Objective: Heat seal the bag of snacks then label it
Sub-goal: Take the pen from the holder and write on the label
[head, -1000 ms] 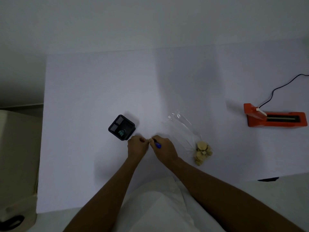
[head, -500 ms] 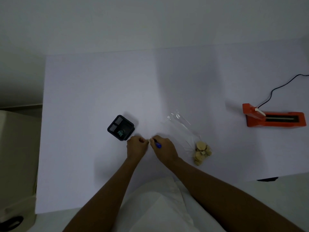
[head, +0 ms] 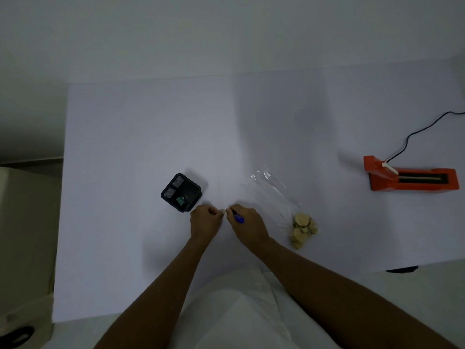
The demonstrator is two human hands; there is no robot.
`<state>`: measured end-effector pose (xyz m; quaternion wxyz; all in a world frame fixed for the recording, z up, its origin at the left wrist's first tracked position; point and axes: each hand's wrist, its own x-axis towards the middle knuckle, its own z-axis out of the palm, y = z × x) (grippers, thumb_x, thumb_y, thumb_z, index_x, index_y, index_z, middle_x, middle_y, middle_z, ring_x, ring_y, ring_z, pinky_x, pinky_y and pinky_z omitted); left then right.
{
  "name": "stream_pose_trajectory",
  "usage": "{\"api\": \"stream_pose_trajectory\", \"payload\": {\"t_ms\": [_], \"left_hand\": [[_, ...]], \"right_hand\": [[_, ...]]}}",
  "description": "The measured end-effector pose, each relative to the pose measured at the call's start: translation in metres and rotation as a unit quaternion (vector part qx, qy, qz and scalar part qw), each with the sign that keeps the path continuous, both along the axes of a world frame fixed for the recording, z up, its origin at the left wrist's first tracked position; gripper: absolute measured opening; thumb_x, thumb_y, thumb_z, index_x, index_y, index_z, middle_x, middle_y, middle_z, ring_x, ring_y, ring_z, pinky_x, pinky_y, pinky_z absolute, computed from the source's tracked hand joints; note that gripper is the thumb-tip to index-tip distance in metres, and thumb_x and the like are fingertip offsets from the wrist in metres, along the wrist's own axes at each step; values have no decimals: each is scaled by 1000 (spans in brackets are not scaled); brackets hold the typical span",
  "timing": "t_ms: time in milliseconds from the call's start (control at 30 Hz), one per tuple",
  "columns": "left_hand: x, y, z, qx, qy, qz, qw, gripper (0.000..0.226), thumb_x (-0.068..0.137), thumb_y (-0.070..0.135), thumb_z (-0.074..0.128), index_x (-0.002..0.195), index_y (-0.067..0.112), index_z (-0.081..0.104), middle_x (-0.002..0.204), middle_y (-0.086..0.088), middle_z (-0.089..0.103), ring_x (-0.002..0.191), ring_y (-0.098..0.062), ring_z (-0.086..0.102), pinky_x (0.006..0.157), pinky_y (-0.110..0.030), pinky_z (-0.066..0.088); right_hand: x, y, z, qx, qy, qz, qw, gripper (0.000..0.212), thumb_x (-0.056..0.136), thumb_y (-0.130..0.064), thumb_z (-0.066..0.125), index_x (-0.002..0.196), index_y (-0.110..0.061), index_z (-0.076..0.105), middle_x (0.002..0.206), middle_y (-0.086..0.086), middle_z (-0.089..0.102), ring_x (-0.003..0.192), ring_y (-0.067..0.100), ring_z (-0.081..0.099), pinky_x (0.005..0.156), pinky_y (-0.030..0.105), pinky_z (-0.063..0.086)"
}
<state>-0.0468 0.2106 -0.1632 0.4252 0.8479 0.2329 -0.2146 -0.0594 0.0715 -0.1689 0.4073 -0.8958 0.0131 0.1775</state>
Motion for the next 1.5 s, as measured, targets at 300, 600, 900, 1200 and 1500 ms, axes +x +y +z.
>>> {"api": "stream_pose_trajectory", "payload": {"t_ms": [300,600,900,1200,1500], "left_hand": [[1,1,0,12,2,1,1000,15,84,19,71,72,10,74,65,2,67,57,-9,62,55,-17,45],[0,1,-1,9,6,4,1000,14,83,15,69,71,9,73,63,1,66,56,-11,62,54,-19,45],[2,0,5,5,-4,-4,1000,13,83,12,68,72,6,71,66,0,65,57,-7,58,57,-21,48],[1,1,0,0,-2,1,1000,19,84,20,70,69,7,71,62,4,63,55,-6,59,54,-17,44],[1,0,-2,6,-6,4,1000,20,83,22,71,72,5,72,66,-2,68,60,-12,63,59,-24,50]], "right_hand": [[-1,-4,3,2,-14,-7,1000,31,99,-28,49,79,-7,61,64,8,63,54,20,57,55,37,51],[-1,-7,7,7,-37,-16,999,32,99,-24,51,73,-8,59,57,-3,51,46,7,42,50,21,38],[3,8,1,-1,-8,48,999,30,98,-23,50,77,-6,63,63,7,61,53,20,55,55,36,51],[2,7,5,-13,-4,25,1000,32,97,-25,51,73,-8,61,60,6,59,50,15,48,51,27,42],[2,7,5,-18,14,28,999,31,97,-23,51,74,-5,62,63,11,63,55,25,58,55,39,49]]}}
